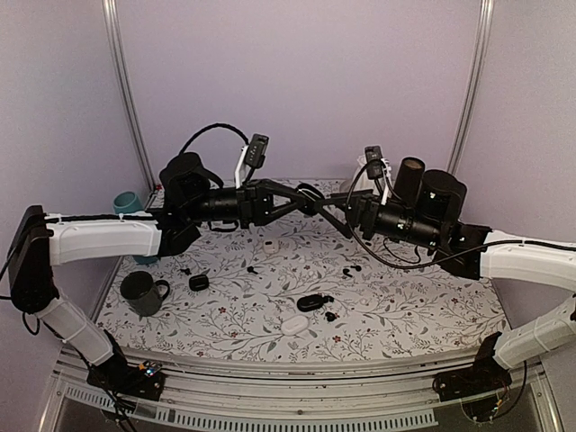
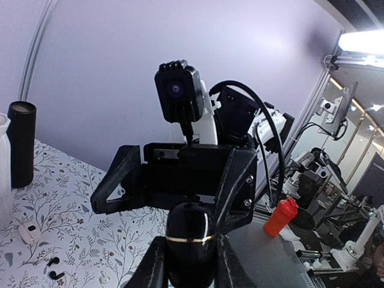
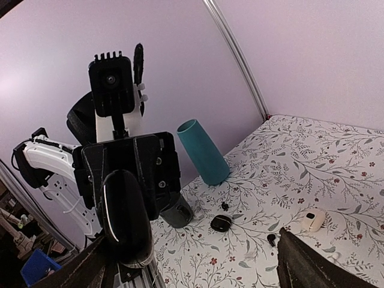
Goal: Insert the wireless bluetooth earbuds into the charging case
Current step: Open the charging case, then pass from the left arm to the right
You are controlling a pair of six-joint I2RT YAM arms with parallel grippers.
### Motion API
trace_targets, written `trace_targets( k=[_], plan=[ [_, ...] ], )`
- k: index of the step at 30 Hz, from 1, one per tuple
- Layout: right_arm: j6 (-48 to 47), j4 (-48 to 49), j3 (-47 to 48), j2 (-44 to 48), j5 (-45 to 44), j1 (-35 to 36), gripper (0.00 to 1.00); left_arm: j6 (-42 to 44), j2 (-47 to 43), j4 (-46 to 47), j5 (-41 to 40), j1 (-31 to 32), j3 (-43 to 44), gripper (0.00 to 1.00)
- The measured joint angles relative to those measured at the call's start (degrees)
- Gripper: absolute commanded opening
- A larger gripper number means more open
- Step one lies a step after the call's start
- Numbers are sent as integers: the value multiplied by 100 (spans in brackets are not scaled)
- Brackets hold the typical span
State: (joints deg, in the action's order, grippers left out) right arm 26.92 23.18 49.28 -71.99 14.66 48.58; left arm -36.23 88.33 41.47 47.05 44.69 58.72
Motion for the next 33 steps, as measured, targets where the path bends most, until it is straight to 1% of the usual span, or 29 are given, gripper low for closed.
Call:
trace_targets(
  k=[12,20,26,29,33],
  plan=[
    [201,4,0,7,243,-162,93,116,2,-68,-7,2,0,0],
    [251,-20,0,68,157,-402,93,136,4,-59,190,66,2,0],
    [245,-28,0,66,264,-407,91,149,9,-76,192,68,2,0],
    [221,-31,9,48,420,-433,86,177,9,-129,173,79,2,0],
    [181,-42,96,-57,732,-463,68,197,9,-197,127,101,2,0]
  ],
)
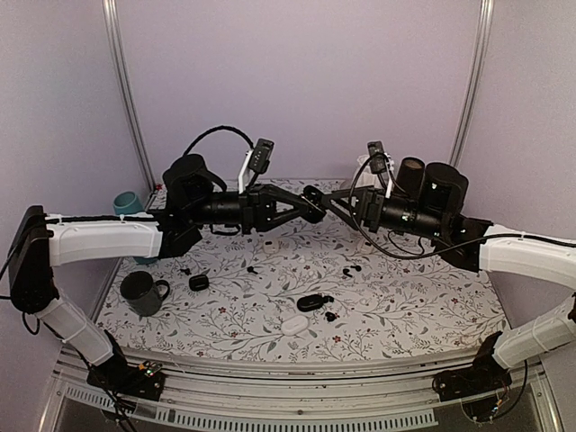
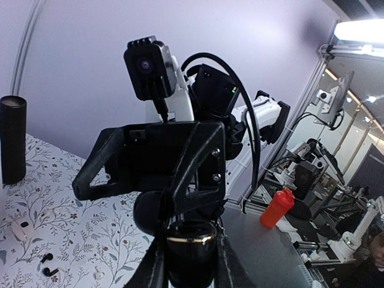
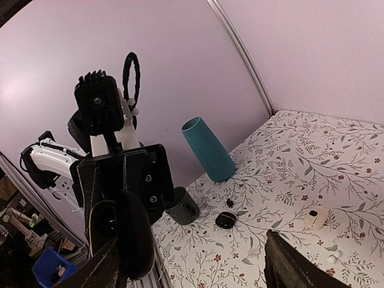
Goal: Insert the wireless bluetooth earbuds into the charging case
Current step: Pass from the left arm to the right
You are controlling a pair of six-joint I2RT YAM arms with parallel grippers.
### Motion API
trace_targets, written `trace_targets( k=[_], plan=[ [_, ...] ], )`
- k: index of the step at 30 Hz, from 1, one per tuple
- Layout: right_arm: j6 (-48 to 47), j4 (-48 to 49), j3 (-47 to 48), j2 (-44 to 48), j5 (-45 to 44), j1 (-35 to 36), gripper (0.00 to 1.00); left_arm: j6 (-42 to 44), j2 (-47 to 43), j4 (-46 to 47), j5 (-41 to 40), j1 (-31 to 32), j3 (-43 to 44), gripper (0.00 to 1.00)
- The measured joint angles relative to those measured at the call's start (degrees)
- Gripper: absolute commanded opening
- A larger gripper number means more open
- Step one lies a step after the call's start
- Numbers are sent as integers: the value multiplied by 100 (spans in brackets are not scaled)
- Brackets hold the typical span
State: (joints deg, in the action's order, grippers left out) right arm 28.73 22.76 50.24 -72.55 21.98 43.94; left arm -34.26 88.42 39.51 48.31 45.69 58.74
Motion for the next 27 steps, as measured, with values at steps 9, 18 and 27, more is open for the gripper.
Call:
trace_targets(
  k=[9,18,27],
  plan=[
    [35,11,129,-166,533,-13,35,2,11,-103,-111,7,0,0],
    [219,122,155,-212,804,-13,12,0,20,-129,-157,7,0,0],
    [293,103,157,-221,831,-13,4,4,22,-125,-197,7,0,25]
  ],
)
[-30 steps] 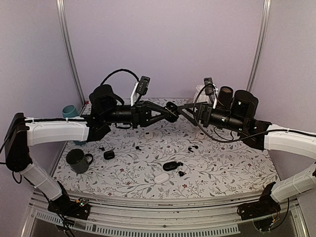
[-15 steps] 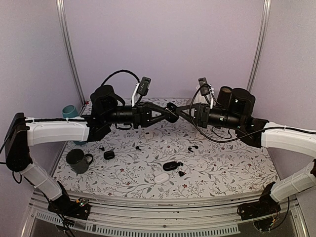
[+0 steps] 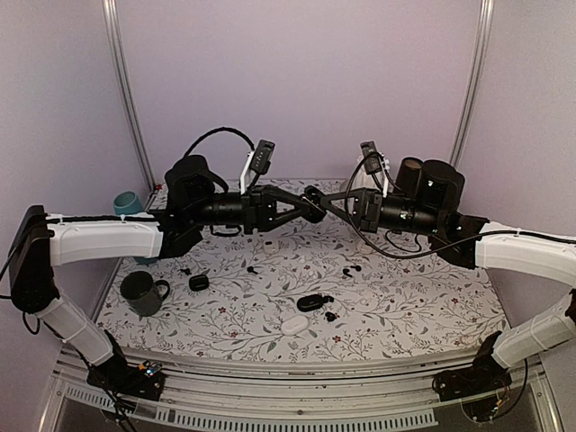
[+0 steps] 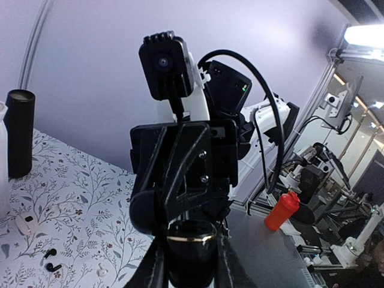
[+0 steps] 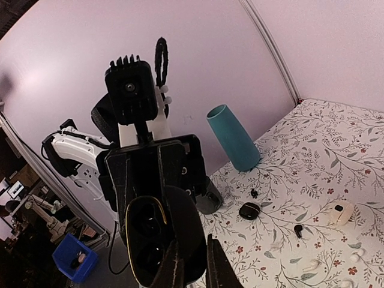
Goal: Insert the wireless bluetooth earbuds into the charging case
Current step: Pass from the left arm to the right, then pass from the right arm to the left
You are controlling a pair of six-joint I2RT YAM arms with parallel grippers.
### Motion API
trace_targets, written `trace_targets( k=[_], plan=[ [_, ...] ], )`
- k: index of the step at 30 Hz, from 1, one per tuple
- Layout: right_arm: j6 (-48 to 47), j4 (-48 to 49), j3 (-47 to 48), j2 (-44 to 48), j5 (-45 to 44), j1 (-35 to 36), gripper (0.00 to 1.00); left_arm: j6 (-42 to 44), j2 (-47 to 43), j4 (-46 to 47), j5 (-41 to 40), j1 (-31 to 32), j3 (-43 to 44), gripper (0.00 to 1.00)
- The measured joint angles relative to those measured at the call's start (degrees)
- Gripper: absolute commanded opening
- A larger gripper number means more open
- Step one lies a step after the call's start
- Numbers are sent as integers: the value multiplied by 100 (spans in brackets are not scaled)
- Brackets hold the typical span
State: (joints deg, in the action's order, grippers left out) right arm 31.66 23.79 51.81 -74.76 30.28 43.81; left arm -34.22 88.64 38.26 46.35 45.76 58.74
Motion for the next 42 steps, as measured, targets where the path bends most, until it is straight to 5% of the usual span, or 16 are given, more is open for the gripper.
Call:
trace_targets(
  k=[6,14,29,42],
  plan=[
    [-131,-146,44,2,-37,0,4,111,0,-2,-28,17,0,53],
    [-573,-667,247,35,-98,-7,4,433,-20,-31,-223,48,-160,70],
    [-1460,-1530,667,129,66,7,4,1311,-424,-20,-573,114,-734,66],
    [-1803,-1853,975,-11,92,306,4,1733,-474,-31,-413,170,-748,48]
  ],
)
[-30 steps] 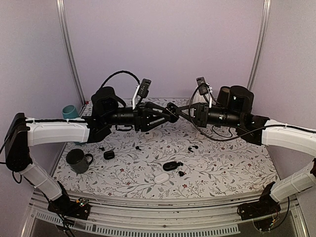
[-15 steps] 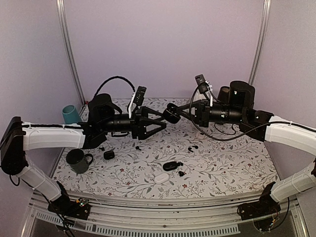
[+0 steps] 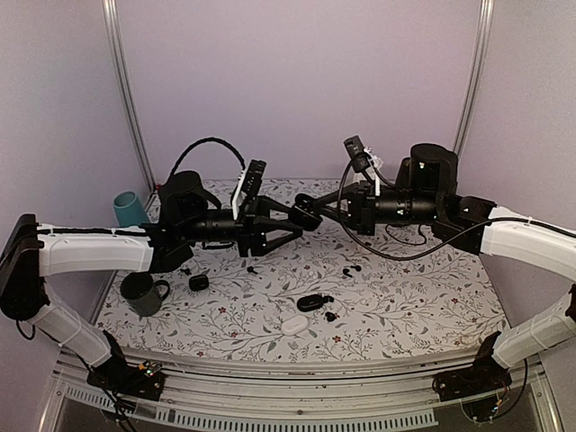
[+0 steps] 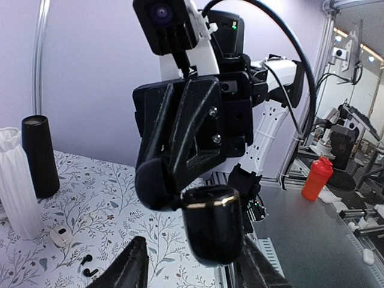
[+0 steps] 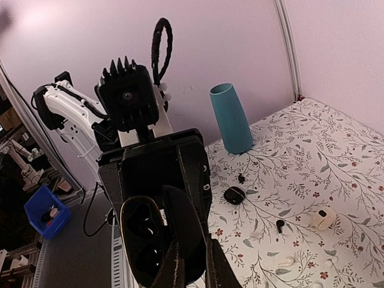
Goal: Insert the wireless bluetooth earbuds into the charging case
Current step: Pass from the right arm to the left
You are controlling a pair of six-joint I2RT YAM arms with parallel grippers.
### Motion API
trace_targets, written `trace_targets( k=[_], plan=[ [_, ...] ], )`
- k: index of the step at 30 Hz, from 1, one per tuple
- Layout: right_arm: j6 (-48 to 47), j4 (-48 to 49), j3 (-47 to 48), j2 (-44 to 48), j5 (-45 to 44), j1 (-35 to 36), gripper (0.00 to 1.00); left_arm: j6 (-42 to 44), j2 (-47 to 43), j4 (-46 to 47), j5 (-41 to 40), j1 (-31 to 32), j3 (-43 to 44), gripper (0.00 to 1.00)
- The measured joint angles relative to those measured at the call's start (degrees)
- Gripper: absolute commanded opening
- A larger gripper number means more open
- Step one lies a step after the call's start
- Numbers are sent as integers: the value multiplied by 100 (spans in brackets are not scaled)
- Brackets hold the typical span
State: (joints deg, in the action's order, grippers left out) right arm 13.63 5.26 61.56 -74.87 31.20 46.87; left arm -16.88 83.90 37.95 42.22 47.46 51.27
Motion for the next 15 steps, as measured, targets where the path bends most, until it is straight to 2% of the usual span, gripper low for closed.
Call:
trace_targets(
  k=[8,15],
  plan=[
    [-81,-151,0,-63,-83,0,4,22,0,0,157,7,0,47],
    [-90,-184,42,-138,-83,0,4,15,0,-9,216,15,22,35]
  ],
)
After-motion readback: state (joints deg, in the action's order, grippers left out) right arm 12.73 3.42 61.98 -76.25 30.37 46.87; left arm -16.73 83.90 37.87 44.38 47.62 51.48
